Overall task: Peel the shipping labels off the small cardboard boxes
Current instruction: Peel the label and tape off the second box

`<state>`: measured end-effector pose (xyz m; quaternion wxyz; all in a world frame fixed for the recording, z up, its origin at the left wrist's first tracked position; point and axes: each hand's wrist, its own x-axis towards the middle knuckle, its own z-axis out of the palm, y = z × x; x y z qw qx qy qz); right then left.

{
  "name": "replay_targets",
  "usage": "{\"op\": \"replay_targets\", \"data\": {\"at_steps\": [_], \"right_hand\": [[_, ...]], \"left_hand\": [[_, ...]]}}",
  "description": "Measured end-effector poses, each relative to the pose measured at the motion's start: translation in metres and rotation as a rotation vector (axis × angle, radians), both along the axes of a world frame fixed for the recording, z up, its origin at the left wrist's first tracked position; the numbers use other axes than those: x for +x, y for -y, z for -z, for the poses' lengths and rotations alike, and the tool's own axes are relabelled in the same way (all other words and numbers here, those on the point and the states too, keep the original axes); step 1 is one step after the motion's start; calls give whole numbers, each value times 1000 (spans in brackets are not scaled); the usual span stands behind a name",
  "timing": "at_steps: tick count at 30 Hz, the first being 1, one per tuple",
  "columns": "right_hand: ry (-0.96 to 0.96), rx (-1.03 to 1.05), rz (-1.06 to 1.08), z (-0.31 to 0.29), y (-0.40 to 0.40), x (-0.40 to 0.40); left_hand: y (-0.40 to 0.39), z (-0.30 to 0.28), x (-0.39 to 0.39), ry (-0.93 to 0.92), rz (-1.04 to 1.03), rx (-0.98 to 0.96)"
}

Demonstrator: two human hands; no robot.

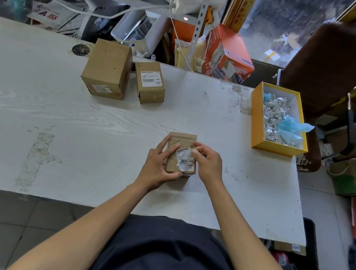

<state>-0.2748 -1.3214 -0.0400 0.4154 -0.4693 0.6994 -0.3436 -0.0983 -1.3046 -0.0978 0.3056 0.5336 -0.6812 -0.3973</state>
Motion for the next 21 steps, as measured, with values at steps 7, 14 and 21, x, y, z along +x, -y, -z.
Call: {"op": "replay_targets", "data": {"at_steps": [7,14,21], "right_hand": [[31,15,7,2,1,-1],[73,33,16,2,2,-2],[121,51,52,1,7,-3]], "left_hand": [[0,-1,-1,6,-6,-10],[-1,-2,0,7,-8,-15],[0,-2,0,10,-6,-5]]}}
